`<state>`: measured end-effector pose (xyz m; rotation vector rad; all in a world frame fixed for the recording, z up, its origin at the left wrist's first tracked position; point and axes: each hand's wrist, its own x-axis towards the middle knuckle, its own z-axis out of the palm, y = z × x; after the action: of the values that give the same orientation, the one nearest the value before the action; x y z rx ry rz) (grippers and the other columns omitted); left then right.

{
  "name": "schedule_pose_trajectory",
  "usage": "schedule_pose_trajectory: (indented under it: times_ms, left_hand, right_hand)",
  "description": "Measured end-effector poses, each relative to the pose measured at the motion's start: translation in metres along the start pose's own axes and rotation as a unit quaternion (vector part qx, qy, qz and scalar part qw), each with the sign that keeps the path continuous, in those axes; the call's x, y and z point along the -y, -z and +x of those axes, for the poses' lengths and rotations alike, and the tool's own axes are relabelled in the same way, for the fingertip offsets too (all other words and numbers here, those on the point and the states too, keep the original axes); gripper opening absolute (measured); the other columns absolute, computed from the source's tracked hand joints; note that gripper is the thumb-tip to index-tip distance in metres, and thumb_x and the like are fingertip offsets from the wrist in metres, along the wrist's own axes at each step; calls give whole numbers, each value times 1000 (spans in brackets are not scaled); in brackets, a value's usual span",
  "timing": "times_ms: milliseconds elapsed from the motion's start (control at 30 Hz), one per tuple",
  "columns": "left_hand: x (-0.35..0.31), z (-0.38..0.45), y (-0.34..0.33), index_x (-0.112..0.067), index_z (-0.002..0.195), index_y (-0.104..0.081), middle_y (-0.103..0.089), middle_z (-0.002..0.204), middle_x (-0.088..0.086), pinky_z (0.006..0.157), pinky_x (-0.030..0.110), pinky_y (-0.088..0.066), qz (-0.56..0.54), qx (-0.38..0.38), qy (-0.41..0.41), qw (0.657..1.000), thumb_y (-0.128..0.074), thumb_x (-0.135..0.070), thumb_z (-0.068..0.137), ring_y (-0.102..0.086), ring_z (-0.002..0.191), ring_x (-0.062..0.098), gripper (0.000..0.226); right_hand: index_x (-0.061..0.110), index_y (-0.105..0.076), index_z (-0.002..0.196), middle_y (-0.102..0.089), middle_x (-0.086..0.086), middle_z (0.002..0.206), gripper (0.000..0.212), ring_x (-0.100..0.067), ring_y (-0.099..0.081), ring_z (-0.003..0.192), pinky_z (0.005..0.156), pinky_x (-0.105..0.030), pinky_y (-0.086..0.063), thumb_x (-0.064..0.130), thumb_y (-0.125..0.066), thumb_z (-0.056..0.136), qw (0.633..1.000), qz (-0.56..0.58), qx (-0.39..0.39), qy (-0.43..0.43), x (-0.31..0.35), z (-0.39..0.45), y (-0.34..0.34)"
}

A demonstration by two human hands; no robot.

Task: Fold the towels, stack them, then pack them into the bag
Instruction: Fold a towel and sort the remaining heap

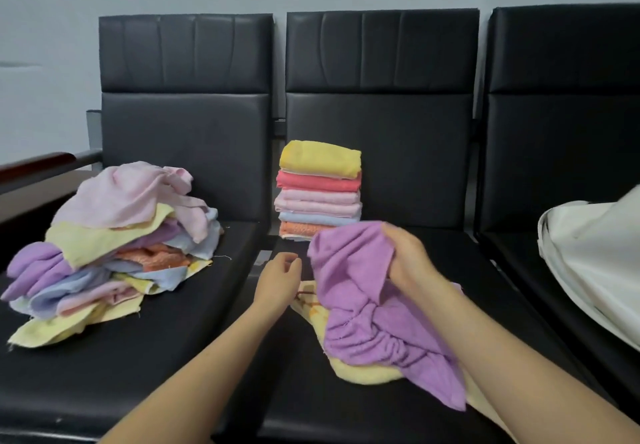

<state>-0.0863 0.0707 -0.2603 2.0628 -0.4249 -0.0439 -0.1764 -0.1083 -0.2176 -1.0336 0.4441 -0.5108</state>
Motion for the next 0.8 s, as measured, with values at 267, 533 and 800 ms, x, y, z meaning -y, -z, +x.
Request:
schedule_pose_trajectory:
  times_ms: [267,533,800]
  left_hand:
    - [-14,0,-26,-18,101,-69,-69,98,-6,81,32,-50,72,55,-75,993,-45,-32,98,-62,90,12,28]
    - [-26,22,-56,-9,81,-59,-52,64,0,51,26,-40,9,125,21,992,-44,-46,98,-47,55,15,43]
    - [-44,37,-86,-14,68,-57,-51,66,-1,60,28,-37,-220,98,102,965,-57,-24,90,-44,65,16,24]
  right_hand:
    - [6,-56,81,-61,-14,71,26,-22,-55,72,72,-34,-48,19,-43,100,990,-24,-127,-59,50,-4,77]
    - [9,-70,84,-70,-12,87,16,-23,-64,79,77,-31,-52,26,-71,84,922,-336,-143,-126,24,8,107]
    - [10,-68,88,-67,-12,88,13,-21,-61,76,69,-30,-49,23,-67,87,968,-174,-165,-79,29,10,100]
